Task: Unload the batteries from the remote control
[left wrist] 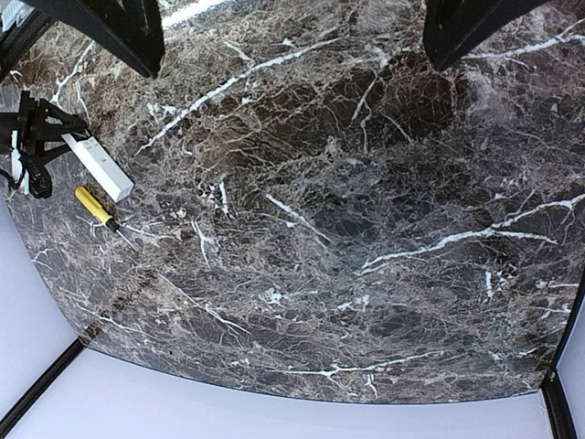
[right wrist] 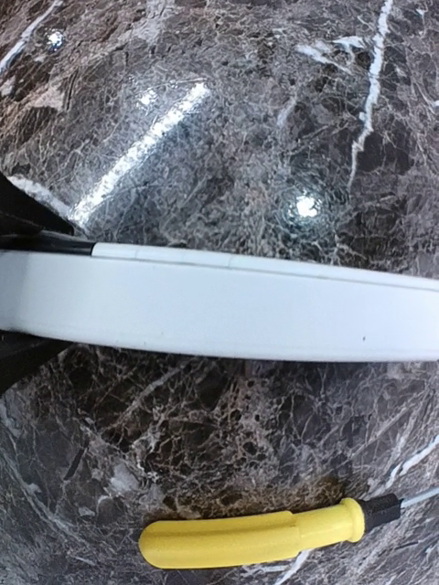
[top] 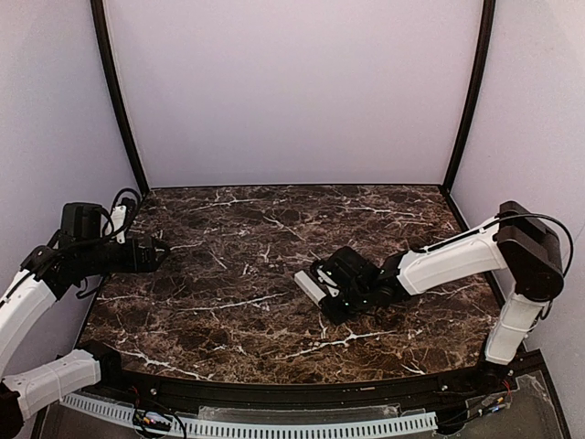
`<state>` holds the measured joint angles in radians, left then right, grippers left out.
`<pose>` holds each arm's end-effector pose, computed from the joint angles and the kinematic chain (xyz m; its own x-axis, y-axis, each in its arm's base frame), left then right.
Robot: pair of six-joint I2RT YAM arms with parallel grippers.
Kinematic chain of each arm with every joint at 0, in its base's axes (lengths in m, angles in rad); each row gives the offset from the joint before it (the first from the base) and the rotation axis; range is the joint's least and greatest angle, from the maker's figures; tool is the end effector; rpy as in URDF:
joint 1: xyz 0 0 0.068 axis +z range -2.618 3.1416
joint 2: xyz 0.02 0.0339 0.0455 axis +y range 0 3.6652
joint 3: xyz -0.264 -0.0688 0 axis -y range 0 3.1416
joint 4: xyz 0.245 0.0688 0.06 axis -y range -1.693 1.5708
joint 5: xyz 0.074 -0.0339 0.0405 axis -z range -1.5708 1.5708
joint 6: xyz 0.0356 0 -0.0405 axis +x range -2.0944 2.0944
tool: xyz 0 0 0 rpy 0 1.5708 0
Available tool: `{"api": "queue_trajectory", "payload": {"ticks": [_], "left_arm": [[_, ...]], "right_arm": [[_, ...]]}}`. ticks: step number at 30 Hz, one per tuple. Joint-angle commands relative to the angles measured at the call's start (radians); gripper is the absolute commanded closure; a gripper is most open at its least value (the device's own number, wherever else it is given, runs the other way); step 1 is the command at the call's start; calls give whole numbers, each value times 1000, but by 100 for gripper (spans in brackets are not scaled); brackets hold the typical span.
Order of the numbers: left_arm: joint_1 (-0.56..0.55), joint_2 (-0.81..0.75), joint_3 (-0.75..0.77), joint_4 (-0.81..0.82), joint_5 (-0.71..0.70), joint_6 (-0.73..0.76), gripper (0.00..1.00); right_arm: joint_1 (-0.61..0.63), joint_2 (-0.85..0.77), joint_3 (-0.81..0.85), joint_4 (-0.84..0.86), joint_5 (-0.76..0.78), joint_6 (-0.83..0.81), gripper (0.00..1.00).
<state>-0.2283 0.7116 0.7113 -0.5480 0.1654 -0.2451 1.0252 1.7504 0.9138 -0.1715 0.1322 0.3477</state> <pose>0.1528 -0.0415 0.2890 -0.5799 -0.1110 -0.8071 0.2261 0.9298 -0.2903 0.1774 0.2832 0.1391 -0.6889 -0.4840 -0.5395 -0.6128 0.7865 0.0770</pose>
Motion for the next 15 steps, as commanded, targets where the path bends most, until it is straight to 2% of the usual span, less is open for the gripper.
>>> {"api": "queue_trajectory", "payload": {"ticks": [1,8,11,15], "left_arm": [[-6,26,-13,7,43,17,0],[-5,83,28,19,145,38,0],[-6,102,36,38,202,13,0],[-5,118,44,126,346,-60,0]], "right_arm": [[15,29,19,-13,29,-19,74],[15,18,57,-13,56,-91,90],[14,5,92,-15,60,-128,92],[14,-19,132,-1,75,-167,92]]}}
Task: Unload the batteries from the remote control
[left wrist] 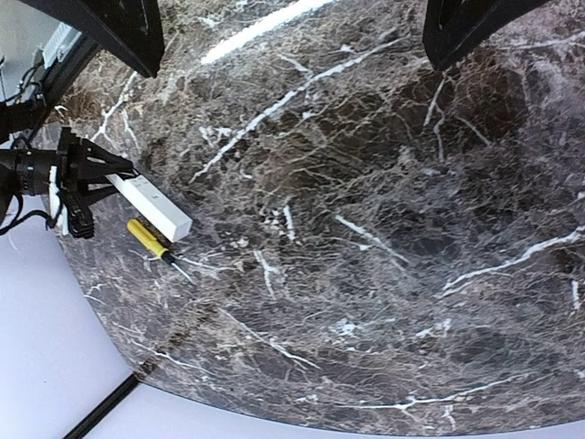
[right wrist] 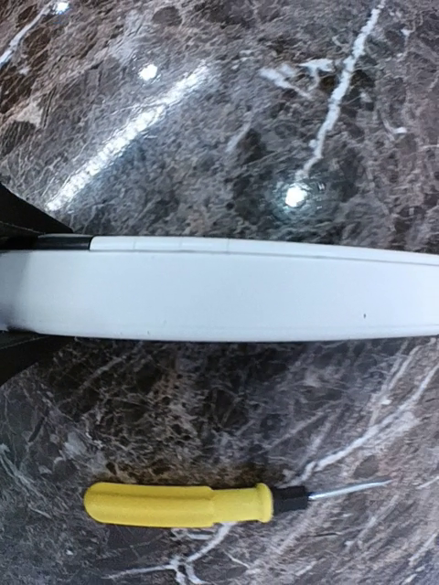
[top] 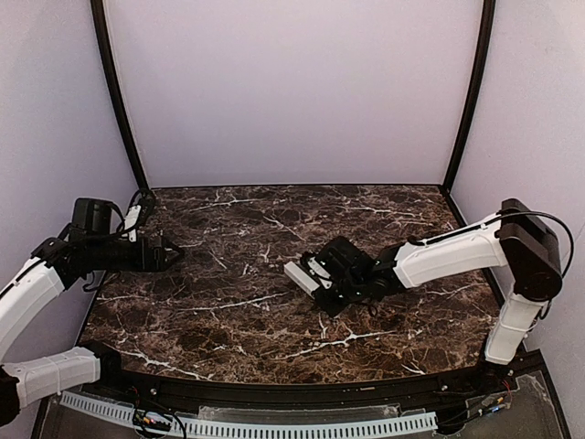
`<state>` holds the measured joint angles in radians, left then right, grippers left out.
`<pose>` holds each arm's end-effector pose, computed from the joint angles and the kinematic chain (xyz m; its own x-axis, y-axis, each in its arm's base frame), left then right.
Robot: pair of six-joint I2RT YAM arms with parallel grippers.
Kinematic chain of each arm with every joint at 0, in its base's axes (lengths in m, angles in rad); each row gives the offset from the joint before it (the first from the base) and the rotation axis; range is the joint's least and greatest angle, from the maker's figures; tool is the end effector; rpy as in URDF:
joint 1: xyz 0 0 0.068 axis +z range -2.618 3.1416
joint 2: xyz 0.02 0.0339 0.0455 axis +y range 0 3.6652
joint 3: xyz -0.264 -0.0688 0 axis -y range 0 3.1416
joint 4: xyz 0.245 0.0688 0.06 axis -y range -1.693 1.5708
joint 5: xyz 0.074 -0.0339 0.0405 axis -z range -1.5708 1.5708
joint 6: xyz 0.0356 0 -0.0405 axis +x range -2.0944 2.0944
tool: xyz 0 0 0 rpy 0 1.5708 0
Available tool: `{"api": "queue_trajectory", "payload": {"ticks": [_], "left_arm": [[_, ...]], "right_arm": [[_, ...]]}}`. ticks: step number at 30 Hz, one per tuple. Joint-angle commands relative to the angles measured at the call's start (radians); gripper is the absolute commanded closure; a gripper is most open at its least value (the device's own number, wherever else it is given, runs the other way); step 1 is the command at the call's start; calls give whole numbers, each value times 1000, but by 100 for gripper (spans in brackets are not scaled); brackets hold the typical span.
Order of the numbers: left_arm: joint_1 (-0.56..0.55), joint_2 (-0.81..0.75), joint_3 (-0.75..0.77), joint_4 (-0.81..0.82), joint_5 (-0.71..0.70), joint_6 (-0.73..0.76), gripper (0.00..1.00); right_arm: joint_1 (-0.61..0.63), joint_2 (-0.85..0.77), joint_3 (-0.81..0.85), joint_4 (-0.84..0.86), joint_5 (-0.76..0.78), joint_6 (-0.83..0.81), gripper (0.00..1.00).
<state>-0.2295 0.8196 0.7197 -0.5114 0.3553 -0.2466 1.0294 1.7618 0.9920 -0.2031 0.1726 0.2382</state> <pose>0.1700 -0.0524 0.2801 -0.6618 -0.0804 -0.7454 0.3394 0.8544 -0.3935 0.1852 0.2961 0.1551 -0.6014 -0.5490 -0.5805 -0.6715 0.7410 -0.0051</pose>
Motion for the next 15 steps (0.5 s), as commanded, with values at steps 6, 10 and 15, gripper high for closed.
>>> {"api": "queue_trajectory", "payload": {"ticks": [6,10,15], "left_arm": [[-23,83,58,220,402,-114,0],[-66,154,88,286,445,-142,0],[-122,241,128,352,476,-164,0]], "right_arm": [[11,-89,58,126,31,-179,92],[10,-158,52,192,-11,-283,91],[12,-229,54,222,-34,-396,91]]}}
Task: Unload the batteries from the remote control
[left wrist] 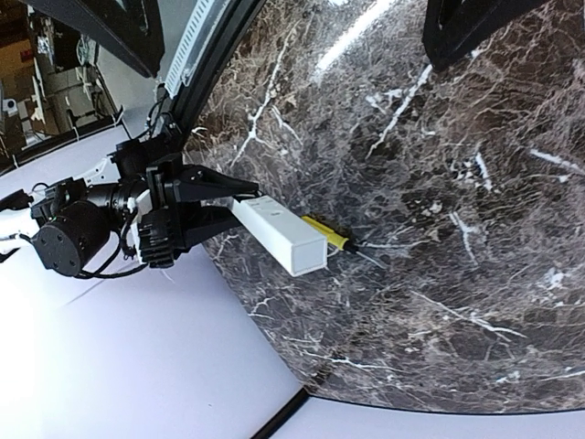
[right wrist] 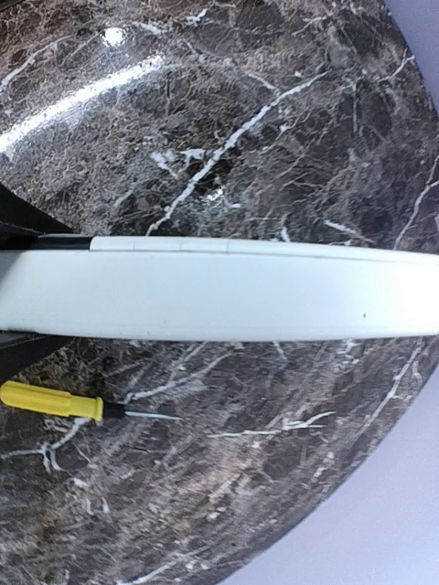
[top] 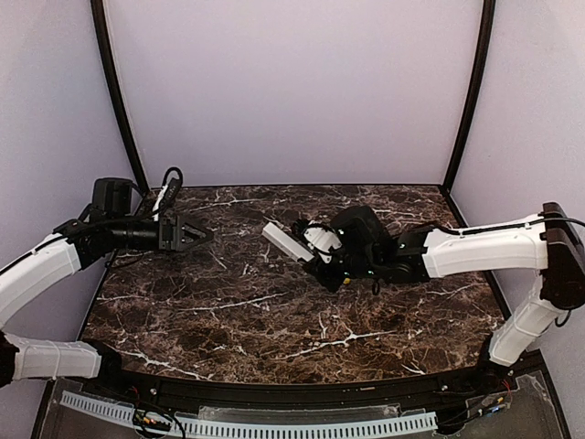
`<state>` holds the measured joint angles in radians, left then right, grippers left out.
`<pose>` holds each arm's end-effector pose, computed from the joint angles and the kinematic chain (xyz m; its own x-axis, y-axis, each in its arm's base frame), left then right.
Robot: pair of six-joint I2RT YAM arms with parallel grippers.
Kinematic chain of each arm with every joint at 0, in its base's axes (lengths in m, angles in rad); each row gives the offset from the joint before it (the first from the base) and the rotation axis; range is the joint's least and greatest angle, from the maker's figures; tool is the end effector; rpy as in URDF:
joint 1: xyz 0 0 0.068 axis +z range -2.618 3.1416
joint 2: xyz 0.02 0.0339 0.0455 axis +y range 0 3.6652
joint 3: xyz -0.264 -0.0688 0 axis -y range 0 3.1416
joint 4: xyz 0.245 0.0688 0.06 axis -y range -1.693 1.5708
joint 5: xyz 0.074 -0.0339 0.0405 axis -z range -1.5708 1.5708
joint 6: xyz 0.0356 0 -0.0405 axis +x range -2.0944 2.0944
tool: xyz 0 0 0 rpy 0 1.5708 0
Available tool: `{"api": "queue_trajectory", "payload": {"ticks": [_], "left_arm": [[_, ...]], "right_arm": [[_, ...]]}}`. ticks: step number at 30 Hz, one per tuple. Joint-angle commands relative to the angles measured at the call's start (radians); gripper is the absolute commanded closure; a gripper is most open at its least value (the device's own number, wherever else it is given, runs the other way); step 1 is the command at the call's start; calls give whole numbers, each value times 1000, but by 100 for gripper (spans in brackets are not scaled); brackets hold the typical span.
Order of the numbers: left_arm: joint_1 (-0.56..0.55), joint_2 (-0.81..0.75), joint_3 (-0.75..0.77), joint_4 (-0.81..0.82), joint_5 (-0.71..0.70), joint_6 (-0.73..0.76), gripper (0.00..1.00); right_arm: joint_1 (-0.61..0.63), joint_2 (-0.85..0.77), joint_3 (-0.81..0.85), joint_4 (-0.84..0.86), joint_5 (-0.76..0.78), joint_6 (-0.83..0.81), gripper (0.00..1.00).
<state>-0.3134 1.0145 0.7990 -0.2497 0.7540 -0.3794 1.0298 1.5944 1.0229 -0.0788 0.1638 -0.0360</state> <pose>0.2038 -0.0917 0.2991 -0.6952 -0.0585 -0.7164 0.5913 0.5202 -0.6163 0.1860 0.2984 0.2293 -0.2836 -0.5409 -0.7918 -0.7896 0.6003 -0.1273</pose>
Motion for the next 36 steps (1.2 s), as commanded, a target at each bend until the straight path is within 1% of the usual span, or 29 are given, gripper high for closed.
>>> {"api": "queue_trajectory", "payload": {"ticks": [1,4,5,8,14,21,23,28,29,30,31,32,33,34,35,36], "left_arm": [[-58,58,63,103,86,-32,0],[-111,117,97,121,95,-29,0],[-121,127,114,132,99,-29,3],[-162,171,151,159,79,-34,5],[-204,243,180,235,25,-78,9],[-238,321,233,246,14,-77,15],[-242,333,242,246,18,-74,18],[-245,351,250,247,38,-70,36],[-246,352,249,246,39,-70,43],[-245,357,250,245,42,-71,46],[-246,358,249,246,46,-71,53],[-246,361,248,246,49,-72,57],[-247,364,248,266,53,-73,65],[-248,366,248,271,55,-74,68],[-248,366,246,277,58,-74,76],[-248,366,244,281,58,-76,79]], "right_arm": [[11,-70,23,100,-30,-138,90],[12,-98,20,105,-51,-172,91],[13,-108,15,106,-57,-180,90],[16,-130,1,108,-71,-185,90],[38,-150,-7,95,-86,-190,90],[54,-145,-3,87,-71,-199,91],[58,-145,-3,88,-67,-201,91],[65,-143,0,87,-60,-204,91],[65,-144,0,88,-58,-204,91],[67,-144,1,88,-56,-204,91],[66,-142,1,88,-55,-205,91],[67,-142,0,88,-53,-205,91],[66,-141,2,88,-51,-205,91],[67,-141,1,89,-49,-205,91],[68,-139,2,90,-48,-203,91],[68,-138,3,92,-42,-202,91]]}}
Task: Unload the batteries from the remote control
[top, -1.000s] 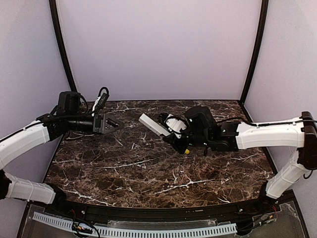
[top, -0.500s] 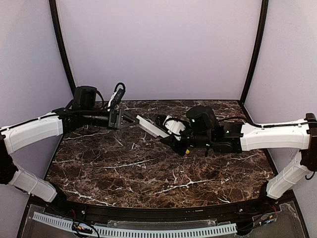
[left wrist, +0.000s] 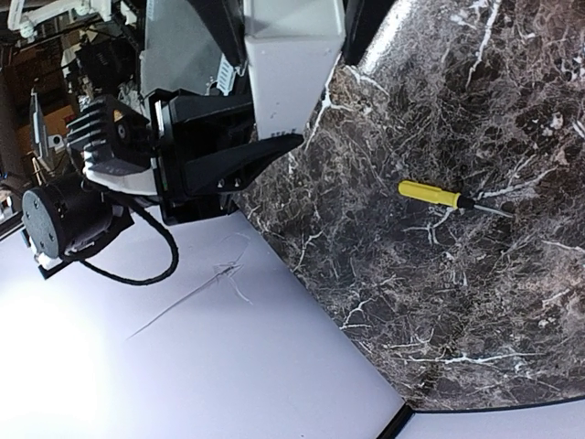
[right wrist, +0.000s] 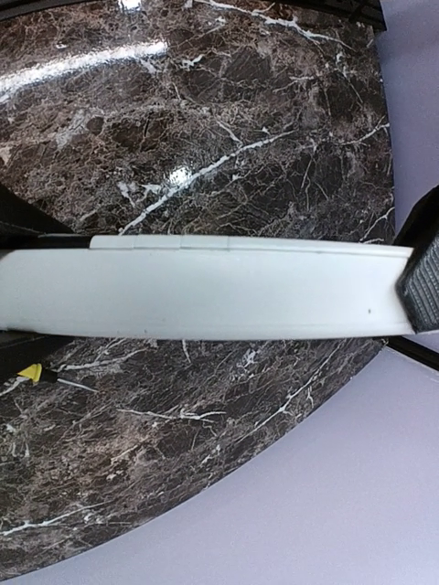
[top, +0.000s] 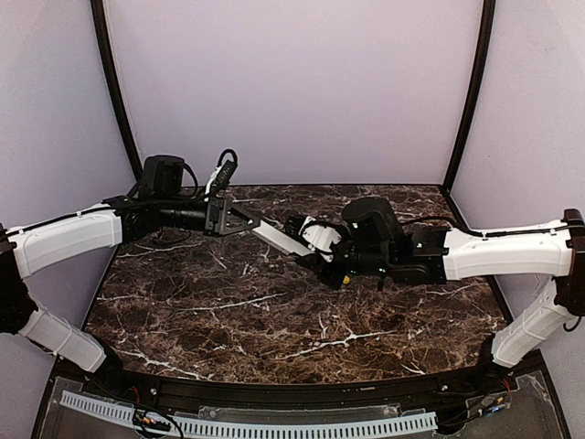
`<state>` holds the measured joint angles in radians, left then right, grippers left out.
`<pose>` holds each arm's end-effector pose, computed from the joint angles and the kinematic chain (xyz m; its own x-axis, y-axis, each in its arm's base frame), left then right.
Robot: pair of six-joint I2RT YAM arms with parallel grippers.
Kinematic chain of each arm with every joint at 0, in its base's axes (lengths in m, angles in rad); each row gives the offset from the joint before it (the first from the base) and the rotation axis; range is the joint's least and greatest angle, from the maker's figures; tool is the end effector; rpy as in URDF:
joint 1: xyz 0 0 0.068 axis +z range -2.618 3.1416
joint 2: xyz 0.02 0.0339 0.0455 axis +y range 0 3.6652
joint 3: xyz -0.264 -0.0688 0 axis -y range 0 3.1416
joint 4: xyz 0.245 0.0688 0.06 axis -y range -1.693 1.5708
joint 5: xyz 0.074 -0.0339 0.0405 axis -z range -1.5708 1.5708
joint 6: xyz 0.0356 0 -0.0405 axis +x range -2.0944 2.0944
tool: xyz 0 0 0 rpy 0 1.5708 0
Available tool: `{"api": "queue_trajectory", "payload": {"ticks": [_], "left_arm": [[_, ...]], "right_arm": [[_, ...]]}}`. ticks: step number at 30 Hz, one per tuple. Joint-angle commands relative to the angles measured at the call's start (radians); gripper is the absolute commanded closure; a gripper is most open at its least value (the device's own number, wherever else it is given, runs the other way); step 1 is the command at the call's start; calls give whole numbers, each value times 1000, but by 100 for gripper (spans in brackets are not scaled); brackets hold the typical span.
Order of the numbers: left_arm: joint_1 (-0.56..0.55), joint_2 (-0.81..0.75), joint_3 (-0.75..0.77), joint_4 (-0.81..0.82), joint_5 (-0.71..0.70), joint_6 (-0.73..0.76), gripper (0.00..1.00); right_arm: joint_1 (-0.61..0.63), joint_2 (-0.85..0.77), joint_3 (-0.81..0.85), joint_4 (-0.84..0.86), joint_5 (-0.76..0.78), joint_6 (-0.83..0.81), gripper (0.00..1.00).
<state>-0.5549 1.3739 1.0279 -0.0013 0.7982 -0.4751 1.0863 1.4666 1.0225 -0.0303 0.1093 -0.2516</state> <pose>0.2519 -0.1861 0.3121 -0.6873 0.0504 -0.7247 0.7036 0.2941 -0.6469 0.1603 0.2963 0.2750 0.0017 -0.5281 -0.8492 -0.8611 0.4309 -0.2697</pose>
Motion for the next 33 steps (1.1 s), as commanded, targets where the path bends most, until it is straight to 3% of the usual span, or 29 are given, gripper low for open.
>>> {"api": "queue_trajectory", "payload": {"ticks": [1,5,8,14,15,16,22,33], "left_arm": [[-7,5,12,40,17,17,84],[-7,-4,-3,68,13,6,95],[-7,-15,-15,88,8,1,99],[-7,-43,-48,138,-24,-4,100],[-7,-52,-51,143,-25,-1,100],[-7,-56,-58,152,-30,2,100],[-7,-109,-93,184,-52,34,100],[-6,-195,-181,379,-72,29,100]], "right_arm": [[11,-7,3,44,20,18,91],[12,0,10,43,65,35,85],[11,2,14,40,94,45,60],[12,-4,23,37,94,61,20],[11,-7,24,37,91,65,5],[9,-11,21,37,90,70,2],[-43,-57,8,36,-13,145,1],[-288,-173,-77,139,-593,396,1]]}}
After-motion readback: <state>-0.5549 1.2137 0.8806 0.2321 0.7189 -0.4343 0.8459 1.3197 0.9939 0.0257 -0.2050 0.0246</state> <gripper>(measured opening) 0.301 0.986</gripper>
